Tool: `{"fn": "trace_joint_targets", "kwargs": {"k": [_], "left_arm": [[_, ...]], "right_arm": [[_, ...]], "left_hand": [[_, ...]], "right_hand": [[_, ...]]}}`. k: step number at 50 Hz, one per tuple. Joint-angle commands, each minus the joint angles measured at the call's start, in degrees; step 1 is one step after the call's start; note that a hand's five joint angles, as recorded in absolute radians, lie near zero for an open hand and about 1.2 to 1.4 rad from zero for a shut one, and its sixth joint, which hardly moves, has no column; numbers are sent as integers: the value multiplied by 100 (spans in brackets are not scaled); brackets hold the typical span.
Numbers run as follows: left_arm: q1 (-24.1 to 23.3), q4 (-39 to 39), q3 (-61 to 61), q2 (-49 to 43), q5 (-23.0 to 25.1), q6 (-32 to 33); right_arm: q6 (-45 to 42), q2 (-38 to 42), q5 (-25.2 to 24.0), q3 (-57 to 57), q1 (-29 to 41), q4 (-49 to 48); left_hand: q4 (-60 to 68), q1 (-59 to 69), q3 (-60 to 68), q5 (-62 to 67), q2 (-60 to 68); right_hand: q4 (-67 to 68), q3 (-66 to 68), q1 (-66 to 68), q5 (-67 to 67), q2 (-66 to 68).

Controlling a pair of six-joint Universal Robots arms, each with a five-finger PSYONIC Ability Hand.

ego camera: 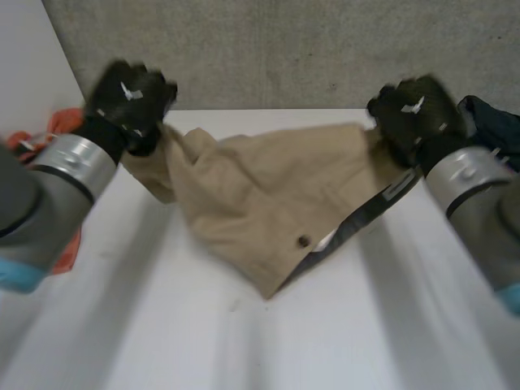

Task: Fold the laundry.

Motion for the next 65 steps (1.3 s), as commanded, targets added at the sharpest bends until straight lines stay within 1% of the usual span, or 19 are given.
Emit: {"fn": "trace_joint_targets", "kwargs": {"k": [1,5,11,17,18,19,20,21,22,23,25,28,33,36,41,45,50,57,65], "left_arm": [[-133,-53,-496,1281,-5,-859],[-404,-123,-497,1062,-31,-851],[-844,-106,30,-589,-453,-789],[-959,-79,1285,-2119,-997,-517],[-1002,-71,1697,-2460,-1181,-456],[-1046,-79,1866,-2603,-1244,-438],[-1099,-71,1990,-2691,-1288,-420],[-1160,-71,2095,-2770,-1323,-385],[-1257,-53,2166,-2815,-1332,-333],[-1301,-27,2184,-2798,-1341,-315],[-1345,26,2175,-2762,-1367,-297],[-1381,44,1991,-2473,-1481,-306],[-1381,35,1150,-1552,-1954,-306],[-1433,-9,762,-1260,-2201,-350],[-1731,-246,-204,-707,-2518,-507],[-2048,-421,-679,-705,-2536,-735],[-2163,-484,-822,-1144,-2545,-939],[-1857,-247,-532,-1821,-2501,-956],[-1592,149,-268,-2357,-2492,-842]], "right_arm": [[55,124,-128,-1179,-204,518],[55,957,-102,-1838,-266,536],[11,2478,-102,-2937,-248,378],[-7,3656,196,-3729,-178,-824],[-24,3901,310,-3790,-169,-1270],[-33,3999,363,-3826,-169,-1440],[-59,4079,399,-3843,-169,-1581],[-95,4140,451,-3826,-169,-1686],[-191,4184,486,-3765,-169,-1714],[-235,4150,513,-3712,-169,-1662],[-253,4028,539,-3572,-169,-1504],[-253,3370,592,-3019,-169,-1056],[-270,2061,522,-1843,-231,-345],[-253,1725,496,-1410,-231,121],[-236,1031,216,-533,-257,1534],[-200,854,-258,179,-257,1959],[-174,863,-647,814,-231,1724],[265,1081,-647,1210,-257,512],[406,1645,-647,1193,-231,-52]], "left_hand": [[1148,1390,1165,1379,1146],[1148,1390,1165,1379,1146],[1148,1390,1165,1379,1146],[1148,1390,1165,1379,1146],[1148,1390,1165,1379,1146],[1148,1390,1165,1379,1146],[435,676,452,665,432],[-1438,-1196,-1421,-1207,-1440],[-4321,-4079,-4304,-4090,-4323],[-4816,-4574,-4799,-4585,-4819],[-4922,-4680,-4905,-4691,-4924],[-4972,-4731,-4955,-4742,-4975],[-4855,-4613,-4838,-4624,-4858],[-4670,-4429,-4653,-4440,-4673],[-3848,-3606,-3831,-3617,-3850],[-3458,-3217,-3442,-3228,-3461],[-3693,-3451,-3676,-3462,-3696],[-3761,-3520,-3744,-3531,-3764],[-3543,-3301,-3526,-3312,-3546]], "right_hand": [[1124,1175,1860,1272,3914],[1124,1175,1860,1272,3914],[1124,1175,1860,1272,3914],[1124,1175,1860,1272,3914],[530,581,1266,679,3321],[-1641,-1589,-905,-1492,1150],[-4310,-4259,-3574,-4162,-1520],[-5876,-5825,-5140,-5728,-3086],[-5876,-5825,-5140,-5728,-3086],[-5876,-5825,-5140,-5728,-3086],[-5876,-5825,-5140,-5728,-3086],[-5876,-5825,-5140,-5728,-3086],[-5876,-5825,-5140,-5728,-3086],[-5876,-5825,-5140,-5728,-3086],[-5788,-5737,-5052,-5640,-2998],[-5029,-4978,-4293,-4881,-2239],[-4859,-4807,-4123,-4710,-2068],[-4003,-3951,-3267,-3854,-1212],[-3313,-3262,-2577,-3165,-523]]}}
